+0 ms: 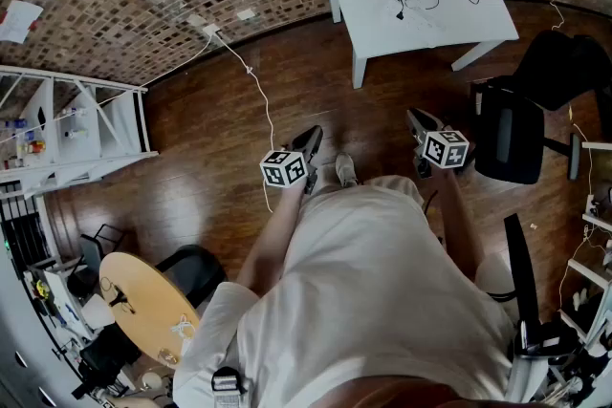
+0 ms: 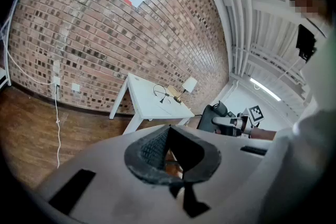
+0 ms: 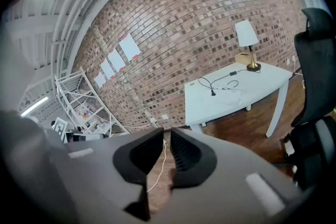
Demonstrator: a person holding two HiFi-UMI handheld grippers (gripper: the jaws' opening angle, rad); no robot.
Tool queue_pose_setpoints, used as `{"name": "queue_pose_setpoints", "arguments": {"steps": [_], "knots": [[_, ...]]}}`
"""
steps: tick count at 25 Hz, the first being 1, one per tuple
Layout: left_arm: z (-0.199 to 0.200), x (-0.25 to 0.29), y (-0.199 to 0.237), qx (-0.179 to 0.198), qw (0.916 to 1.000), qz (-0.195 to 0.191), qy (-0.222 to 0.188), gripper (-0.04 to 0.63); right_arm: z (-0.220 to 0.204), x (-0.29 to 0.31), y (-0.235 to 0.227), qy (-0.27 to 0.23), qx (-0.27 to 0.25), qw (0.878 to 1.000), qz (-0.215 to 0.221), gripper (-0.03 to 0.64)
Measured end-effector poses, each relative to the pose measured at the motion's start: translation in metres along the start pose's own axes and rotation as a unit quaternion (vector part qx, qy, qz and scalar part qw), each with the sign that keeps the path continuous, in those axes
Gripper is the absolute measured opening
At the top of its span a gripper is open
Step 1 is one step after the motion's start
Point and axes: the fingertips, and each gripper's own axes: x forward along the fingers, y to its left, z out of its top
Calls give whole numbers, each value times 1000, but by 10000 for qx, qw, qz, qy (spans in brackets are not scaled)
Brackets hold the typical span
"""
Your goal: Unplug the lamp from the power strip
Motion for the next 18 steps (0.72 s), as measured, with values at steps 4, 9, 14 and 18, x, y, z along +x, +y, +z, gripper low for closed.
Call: {"name": "queue_pose_setpoints", "arguments": {"steps": [4,9,14,18], "knots": [[10,6,22,199,9997,76,145,5,21,12,-5,-295,126,9994,-128,34],[32,16,27,251,9997,28,60,5,32,14,-18,-287,109,9992,-254,34],[43,40,25,119,9999,-102,5,5,54,13,-39,-394,80,9983,-423,35],[44,60,14,227,9992,-256,185,5,71,18,-51,-409,65,9982,-424,35]]}}
